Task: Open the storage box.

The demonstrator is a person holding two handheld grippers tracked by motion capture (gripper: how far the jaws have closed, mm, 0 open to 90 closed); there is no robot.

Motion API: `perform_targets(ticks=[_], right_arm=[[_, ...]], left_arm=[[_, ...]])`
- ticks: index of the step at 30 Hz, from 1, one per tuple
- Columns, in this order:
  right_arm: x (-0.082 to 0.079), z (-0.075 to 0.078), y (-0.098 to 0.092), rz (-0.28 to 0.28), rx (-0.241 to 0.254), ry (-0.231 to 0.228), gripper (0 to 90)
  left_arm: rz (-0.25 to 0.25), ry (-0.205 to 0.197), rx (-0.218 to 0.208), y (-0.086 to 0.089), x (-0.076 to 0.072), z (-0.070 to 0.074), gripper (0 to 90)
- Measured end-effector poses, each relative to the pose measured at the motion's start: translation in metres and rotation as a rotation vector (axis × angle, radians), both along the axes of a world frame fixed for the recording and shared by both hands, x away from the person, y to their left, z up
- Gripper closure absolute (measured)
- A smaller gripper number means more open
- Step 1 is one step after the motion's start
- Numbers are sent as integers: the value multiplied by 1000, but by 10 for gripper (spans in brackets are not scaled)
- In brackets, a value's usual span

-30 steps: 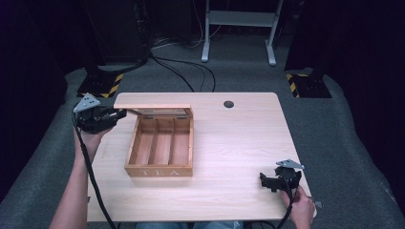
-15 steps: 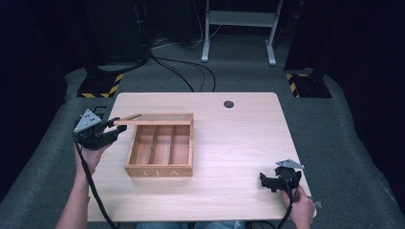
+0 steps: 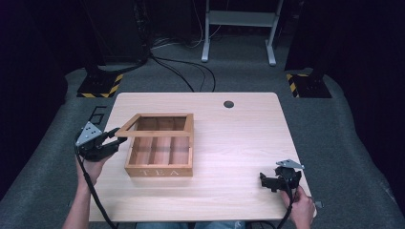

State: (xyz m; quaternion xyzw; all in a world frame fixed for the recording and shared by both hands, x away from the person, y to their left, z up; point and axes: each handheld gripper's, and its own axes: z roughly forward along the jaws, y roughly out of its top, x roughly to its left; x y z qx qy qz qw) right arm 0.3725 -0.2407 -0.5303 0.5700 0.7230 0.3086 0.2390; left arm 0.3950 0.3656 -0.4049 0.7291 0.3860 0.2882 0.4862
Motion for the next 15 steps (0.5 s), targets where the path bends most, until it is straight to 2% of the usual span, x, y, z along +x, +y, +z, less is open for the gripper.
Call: perform_targets(ticks=[8, 15], right_arm=[[0, 0, 0, -3, 2, -1, 0], [0, 0, 0, 0, 0, 0, 0]], left_arm=[[3, 10, -30, 1, -9, -17, 581], [5, 30, -30, 0, -16, -31, 581]])
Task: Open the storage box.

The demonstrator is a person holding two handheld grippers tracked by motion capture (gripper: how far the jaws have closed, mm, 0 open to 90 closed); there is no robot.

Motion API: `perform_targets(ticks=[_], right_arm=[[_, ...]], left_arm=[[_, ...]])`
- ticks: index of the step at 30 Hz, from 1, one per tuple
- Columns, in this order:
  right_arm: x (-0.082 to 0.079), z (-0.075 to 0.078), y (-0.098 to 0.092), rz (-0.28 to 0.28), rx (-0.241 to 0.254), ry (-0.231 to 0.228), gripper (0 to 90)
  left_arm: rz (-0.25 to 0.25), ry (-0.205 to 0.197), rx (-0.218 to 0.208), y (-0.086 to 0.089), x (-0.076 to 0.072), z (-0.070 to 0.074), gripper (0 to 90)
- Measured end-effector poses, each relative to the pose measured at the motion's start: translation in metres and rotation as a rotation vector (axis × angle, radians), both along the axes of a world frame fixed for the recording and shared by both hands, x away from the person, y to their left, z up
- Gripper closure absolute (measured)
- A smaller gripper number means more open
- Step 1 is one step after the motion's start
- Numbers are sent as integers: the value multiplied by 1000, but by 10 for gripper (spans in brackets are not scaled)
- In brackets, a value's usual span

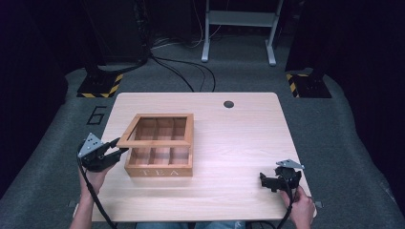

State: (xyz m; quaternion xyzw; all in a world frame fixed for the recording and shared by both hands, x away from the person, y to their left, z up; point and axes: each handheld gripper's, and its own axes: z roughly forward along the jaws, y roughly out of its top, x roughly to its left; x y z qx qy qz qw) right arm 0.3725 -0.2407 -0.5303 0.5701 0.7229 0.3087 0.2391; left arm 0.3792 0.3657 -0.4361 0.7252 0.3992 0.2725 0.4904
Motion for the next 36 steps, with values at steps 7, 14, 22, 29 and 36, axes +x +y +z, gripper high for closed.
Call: perform_targets(ticks=[7, 14, 22, 29, 36], right_arm=[[0, 0, 0, 0, 0, 0, 0], [0, 0, 0, 0, 0, 0, 0], [0, 0, 0, -3, 3, -1, 0], [0, 0, 0, -3, 2, -1, 0], [0, 0, 0, -4, 3, -1, 0]], left_arm=[[-17, 33, -4, 1, -5, -16, 578], [-29, 69, 5, 1, -7, -33, 569], [-36, 108, 9, -2, -6, -47, 554], [-37, 119, -32, 1, -8, -49, 491], [-50, 150, -39, 6, -11, -47, 270]])
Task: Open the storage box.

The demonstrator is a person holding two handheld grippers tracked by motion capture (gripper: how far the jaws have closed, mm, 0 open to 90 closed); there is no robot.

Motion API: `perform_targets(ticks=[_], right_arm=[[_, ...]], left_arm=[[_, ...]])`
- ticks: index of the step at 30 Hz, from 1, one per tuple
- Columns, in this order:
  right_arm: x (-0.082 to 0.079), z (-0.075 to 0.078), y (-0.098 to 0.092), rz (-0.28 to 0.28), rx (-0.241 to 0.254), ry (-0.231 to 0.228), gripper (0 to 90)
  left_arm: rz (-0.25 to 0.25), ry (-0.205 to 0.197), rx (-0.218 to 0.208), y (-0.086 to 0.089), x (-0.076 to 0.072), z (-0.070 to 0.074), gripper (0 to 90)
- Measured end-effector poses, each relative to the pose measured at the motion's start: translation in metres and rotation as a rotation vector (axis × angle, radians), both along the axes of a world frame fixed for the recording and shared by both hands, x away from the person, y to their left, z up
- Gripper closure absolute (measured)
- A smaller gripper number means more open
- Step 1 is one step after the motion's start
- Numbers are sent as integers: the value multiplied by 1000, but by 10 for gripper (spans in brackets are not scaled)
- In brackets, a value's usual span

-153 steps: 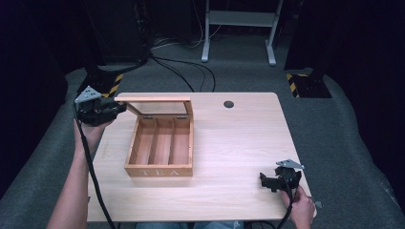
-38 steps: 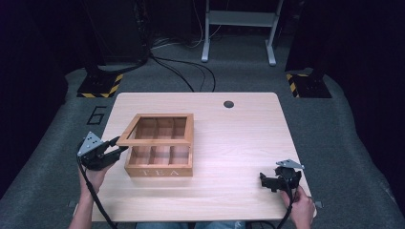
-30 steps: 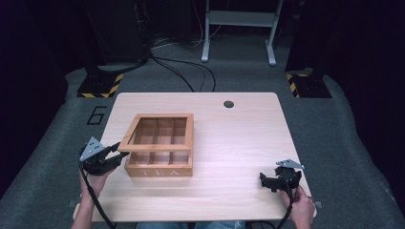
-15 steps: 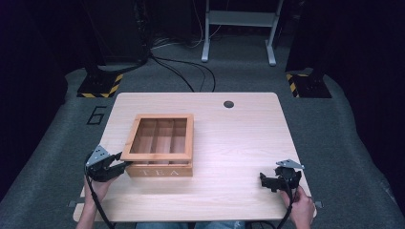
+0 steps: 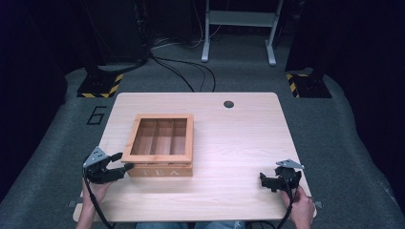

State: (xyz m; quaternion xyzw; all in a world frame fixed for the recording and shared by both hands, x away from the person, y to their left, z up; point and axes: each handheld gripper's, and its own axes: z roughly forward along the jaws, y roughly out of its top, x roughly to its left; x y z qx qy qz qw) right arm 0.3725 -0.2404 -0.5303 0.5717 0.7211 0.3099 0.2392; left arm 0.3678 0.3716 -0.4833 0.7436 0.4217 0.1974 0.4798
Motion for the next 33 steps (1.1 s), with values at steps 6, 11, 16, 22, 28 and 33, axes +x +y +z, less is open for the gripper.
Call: perform_targets(ticks=[6, 11, 16, 22, 28, 33], right_arm=[[0, 0, 0, 0, -1, 1, 0], [0, 0, 0, 0, -1, 0, 0], [0, 0, 0, 2, -2, 1, 0], [0, 0, 0, 0, 0, 0, 0], [0, 0, 0, 0, -1, 0, 0], [0, 0, 0, 0, 0, 0, 0]], left_arm=[[-12, 50, 43, -4, -5, -11, 185], [36, 39, 3, 0, -9, -11, 113], [53, 61, 35, 2, -20, -14, 42], [71, 88, 95, 8, -33, -20, 29], [104, 156, 155, 15, -39, -35, 17], [115, 200, 209, 17, -37, -45, 1]])
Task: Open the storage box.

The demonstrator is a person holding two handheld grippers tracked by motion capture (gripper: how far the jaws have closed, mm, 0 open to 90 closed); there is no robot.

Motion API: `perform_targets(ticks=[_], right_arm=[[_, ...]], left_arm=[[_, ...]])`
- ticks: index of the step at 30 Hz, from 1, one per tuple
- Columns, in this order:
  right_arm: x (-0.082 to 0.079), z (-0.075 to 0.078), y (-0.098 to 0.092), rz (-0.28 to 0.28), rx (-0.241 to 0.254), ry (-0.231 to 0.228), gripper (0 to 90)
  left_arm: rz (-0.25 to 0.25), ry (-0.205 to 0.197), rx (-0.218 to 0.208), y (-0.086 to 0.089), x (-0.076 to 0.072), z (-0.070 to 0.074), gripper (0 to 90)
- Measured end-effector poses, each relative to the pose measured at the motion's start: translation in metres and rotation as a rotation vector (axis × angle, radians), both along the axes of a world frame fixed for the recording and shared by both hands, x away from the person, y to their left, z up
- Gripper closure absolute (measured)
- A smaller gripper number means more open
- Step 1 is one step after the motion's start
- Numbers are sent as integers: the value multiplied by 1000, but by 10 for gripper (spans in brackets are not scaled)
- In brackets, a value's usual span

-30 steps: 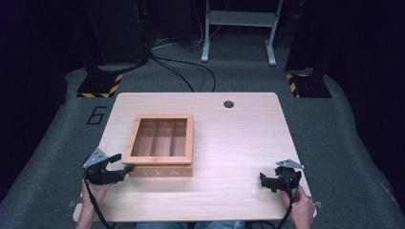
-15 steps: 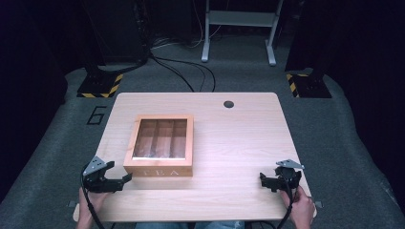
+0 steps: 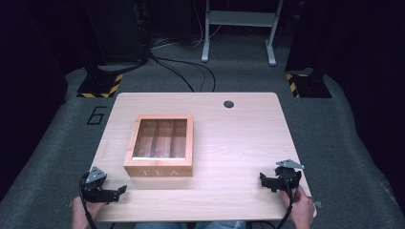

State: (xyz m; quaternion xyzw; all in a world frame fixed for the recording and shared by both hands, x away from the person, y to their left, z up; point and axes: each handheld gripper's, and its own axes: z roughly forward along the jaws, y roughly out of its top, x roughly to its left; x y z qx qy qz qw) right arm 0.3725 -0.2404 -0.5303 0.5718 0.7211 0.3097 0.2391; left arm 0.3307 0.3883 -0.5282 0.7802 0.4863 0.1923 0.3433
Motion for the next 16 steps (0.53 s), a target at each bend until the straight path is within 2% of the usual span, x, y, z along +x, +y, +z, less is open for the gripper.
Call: perform_targets(ticks=[2, 3, 4, 7, 11, 12, 16], right_arm=[[0, 0, 0, 0, 0, 0, 0], [0, 0, 0, 0, 0, 0, 0], [0, 0, 0, 0, 0, 0, 0], [0, 0, 0, 0, 0, 0, 0], [0, 0, 0, 0, 0, 0, 0], [0, 0, 0, 0, 0, 0, 0], [0, 0, 0, 0, 0, 0, 0]], left_arm=[[8, 5, 18, 0, 0, -3, 0], [12, -12, 30, -1, 0, -4, 0], [10, -2, 37, -1, 0, -3, 0], [19, -18, 33, 0, 2, -5, 0], [28, -8, 36, 1, 4, -4, 0], [34, -20, 33, 0, 5, -5, 0], [38, -20, 31, 0, 7, -5, 0]])
